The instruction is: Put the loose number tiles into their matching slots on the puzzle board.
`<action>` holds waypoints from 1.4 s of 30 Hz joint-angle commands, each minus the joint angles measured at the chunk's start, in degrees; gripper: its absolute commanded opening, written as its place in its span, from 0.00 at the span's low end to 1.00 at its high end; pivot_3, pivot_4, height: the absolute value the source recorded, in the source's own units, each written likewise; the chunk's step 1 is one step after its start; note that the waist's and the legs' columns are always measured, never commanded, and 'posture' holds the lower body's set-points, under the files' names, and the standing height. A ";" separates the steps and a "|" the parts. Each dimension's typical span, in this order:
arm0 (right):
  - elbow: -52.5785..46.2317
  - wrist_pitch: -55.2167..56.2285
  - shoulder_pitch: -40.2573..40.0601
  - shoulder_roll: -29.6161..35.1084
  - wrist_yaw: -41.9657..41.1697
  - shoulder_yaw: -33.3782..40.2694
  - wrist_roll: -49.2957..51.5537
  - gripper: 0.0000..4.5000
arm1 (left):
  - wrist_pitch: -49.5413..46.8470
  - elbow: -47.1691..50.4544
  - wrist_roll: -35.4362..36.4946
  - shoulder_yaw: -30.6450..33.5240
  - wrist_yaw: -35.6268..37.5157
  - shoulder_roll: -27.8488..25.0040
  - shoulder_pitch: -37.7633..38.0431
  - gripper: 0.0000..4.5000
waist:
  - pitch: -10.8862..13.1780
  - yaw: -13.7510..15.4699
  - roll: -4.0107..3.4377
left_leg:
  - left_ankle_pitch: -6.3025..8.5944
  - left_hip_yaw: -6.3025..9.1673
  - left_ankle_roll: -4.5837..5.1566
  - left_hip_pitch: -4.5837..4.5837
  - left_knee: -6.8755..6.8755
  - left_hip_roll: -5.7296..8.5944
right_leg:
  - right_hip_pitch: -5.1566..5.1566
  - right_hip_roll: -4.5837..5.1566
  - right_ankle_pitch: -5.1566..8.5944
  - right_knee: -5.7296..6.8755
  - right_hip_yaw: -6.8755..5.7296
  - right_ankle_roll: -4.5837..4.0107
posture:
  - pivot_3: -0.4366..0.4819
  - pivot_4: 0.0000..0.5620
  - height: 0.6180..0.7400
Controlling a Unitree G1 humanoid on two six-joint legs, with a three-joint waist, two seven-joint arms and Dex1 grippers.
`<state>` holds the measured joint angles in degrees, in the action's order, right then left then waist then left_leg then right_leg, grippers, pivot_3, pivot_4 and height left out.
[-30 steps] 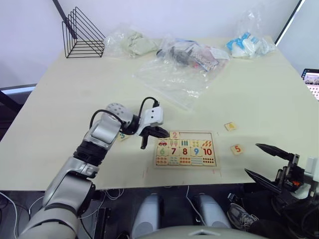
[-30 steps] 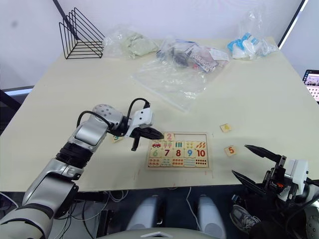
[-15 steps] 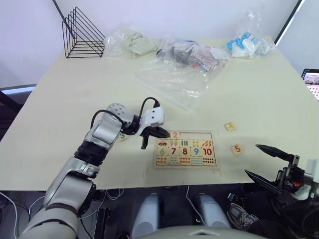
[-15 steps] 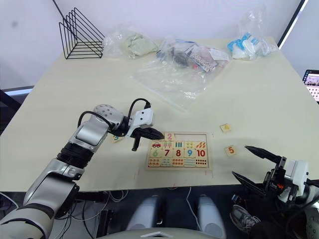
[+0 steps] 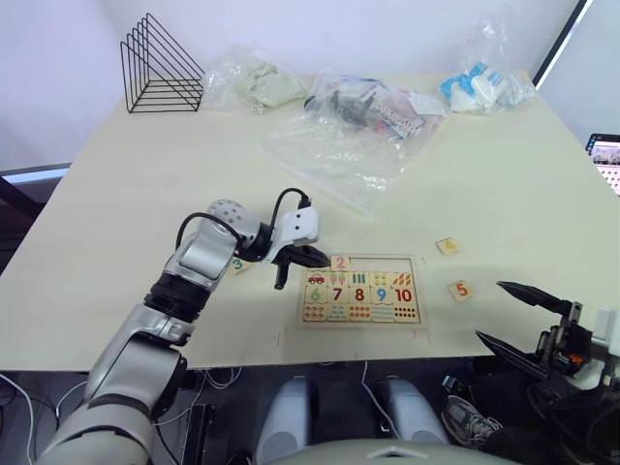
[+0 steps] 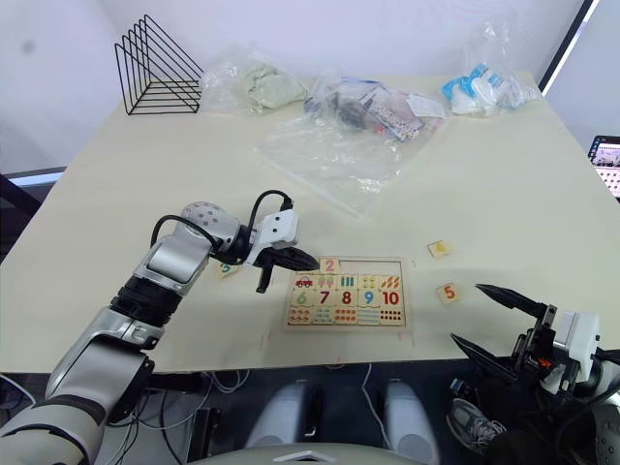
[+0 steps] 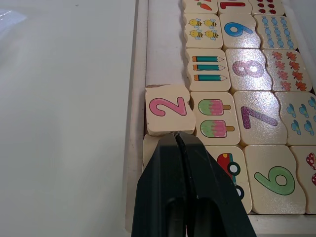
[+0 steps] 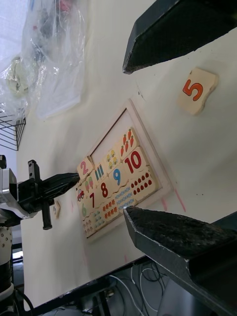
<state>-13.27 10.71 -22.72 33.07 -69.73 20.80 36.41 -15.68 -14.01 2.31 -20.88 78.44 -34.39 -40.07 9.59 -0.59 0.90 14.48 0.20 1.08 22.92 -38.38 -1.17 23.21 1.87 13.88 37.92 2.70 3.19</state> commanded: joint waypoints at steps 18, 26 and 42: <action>-0.18 2.10 -0.60 -0.05 -0.45 1.16 0.42 1.00 | 1.14 0.30 0.19 0.69 -0.66 0.47 -1.40 0.01 | 0.00 0.00 0.00 | 0.00 0.00 0.00 0.00 0.00 0.00 | 0.00 0.00 0.00 0.00 0.00 0.00 | 0.48 0.27 1.00; -0.46 1.92 -0.65 0.04 -0.23 1.10 0.42 1.00 | 0.92 0.31 0.41 0.95 -0.81 0.59 -1.83 0.01 | 0.00 0.01 0.00 | 0.00 0.00 0.00 0.00 0.00 0.00 | 0.00 0.00 0.00 0.00 0.00 0.00 | 0.48 0.27 1.00; -1.03 1.61 -0.73 0.14 0.20 1.05 0.41 1.00 | 0.86 0.49 0.24 0.43 -0.97 1.04 -1.18 0.01 | 0.00 0.00 0.00 | 0.00 0.00 0.00 0.00 0.00 0.00 | 0.00 0.00 0.00 0.00 0.00 0.00 | 0.48 0.27 1.00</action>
<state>-12.55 11.67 -23.22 33.01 -69.61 20.79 36.38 -15.49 -14.31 2.32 -20.89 77.46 -33.39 -40.77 9.59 -0.59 0.90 14.48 0.20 1.08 22.92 -38.38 -1.17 23.21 1.87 13.88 37.92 2.70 3.19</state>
